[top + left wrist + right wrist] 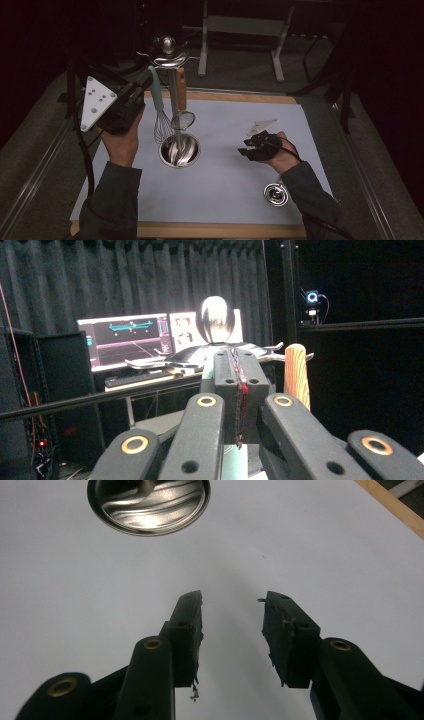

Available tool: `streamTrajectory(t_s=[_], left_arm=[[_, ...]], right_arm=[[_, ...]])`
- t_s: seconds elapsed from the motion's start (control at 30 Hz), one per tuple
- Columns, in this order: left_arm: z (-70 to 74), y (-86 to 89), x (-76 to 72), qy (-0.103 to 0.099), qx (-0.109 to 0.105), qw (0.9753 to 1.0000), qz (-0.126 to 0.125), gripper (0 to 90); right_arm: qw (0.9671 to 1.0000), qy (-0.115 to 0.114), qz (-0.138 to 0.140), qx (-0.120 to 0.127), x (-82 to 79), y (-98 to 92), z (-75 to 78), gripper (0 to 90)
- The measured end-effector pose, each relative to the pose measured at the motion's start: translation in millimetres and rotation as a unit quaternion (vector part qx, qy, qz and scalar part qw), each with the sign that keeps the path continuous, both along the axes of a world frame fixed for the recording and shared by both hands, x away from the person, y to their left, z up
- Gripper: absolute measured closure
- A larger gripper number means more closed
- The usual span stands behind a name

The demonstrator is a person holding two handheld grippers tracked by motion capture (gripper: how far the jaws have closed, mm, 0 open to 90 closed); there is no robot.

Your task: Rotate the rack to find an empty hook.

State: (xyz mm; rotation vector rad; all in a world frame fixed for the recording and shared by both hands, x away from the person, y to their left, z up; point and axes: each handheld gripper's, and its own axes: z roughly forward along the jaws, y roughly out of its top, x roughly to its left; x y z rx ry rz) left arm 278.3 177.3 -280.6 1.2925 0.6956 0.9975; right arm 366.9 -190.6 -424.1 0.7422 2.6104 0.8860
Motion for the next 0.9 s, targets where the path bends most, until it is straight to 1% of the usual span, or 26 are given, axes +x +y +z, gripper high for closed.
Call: streamTrajectory(t_s=[0.2, 0.37, 0.63, 0.9], left_arm=[[0.1, 5.4, 3.0, 0.006, -0.009, 0.9999, 0.007, 89.7], [1.9, 11.5, 7.4, 0.012, -0.008, 0.9997, 0.017, 89.7], [4.7, 18.6, 16.0, 0.022, -0.002, 0.9992, 0.033, 89.8], [7.8, 22.3, 25.1, 0.03, 0.002, 0.9985, 0.046, 89.8]], right_arm=[[1.0, 0.006, -0.004, 0.003, -0.5, -2.6, -3.8, 58.5], [0.9999, 0.01, -0.007, 0.006, 0.1, -5.3, -5.9, 58.5], [0.9999, 0.012, -0.005, 0.006, 0.4, -5.0, -8.1, 58.5], [0.9998, 0.015, -0.009, 0.003, 0.7, -10.0, -8.8, 58.6]])
